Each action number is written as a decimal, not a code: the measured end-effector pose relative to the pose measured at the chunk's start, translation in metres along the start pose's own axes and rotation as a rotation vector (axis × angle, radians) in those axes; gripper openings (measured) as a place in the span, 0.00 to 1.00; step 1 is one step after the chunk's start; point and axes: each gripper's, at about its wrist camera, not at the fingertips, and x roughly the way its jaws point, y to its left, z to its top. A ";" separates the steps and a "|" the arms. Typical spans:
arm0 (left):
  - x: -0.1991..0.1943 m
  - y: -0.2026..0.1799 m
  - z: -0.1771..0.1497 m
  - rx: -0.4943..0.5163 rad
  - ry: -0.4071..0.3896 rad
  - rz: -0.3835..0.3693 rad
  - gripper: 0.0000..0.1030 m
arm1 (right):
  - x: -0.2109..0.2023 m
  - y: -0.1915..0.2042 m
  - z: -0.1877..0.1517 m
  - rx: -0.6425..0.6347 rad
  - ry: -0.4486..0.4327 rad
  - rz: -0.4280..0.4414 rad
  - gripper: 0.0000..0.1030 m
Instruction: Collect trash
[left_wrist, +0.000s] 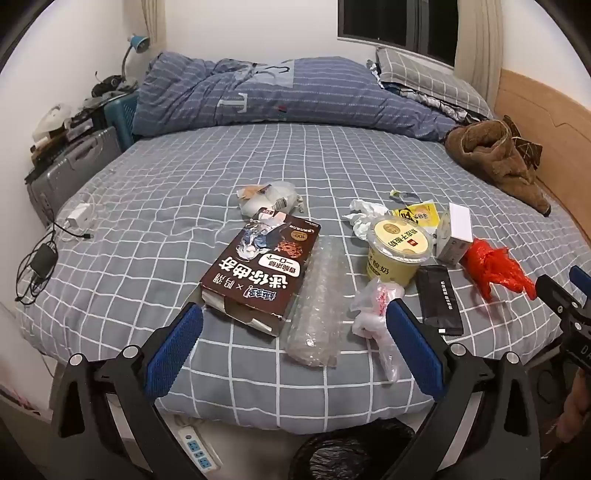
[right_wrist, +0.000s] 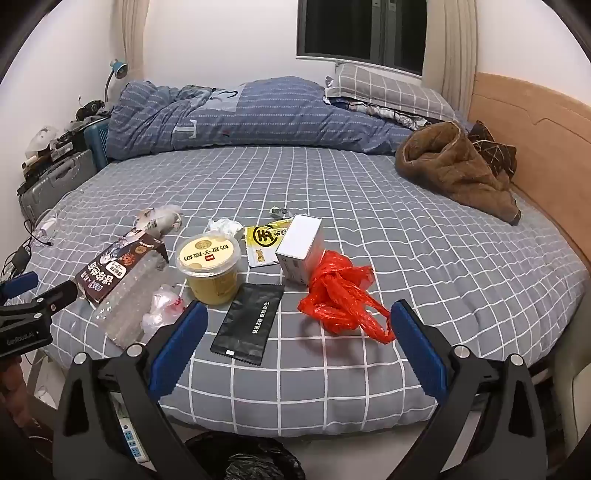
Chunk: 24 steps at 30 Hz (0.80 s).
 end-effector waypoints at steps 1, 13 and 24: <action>0.000 0.001 0.000 -0.015 -0.009 -0.014 0.94 | -0.001 0.001 -0.001 -0.006 -0.003 -0.004 0.92; 0.001 0.003 0.001 0.002 0.008 0.007 0.94 | 0.001 0.001 0.001 -0.003 0.004 0.002 0.92; -0.001 0.003 0.002 0.000 0.010 0.005 0.94 | 0.003 0.003 0.000 -0.001 0.007 0.007 0.92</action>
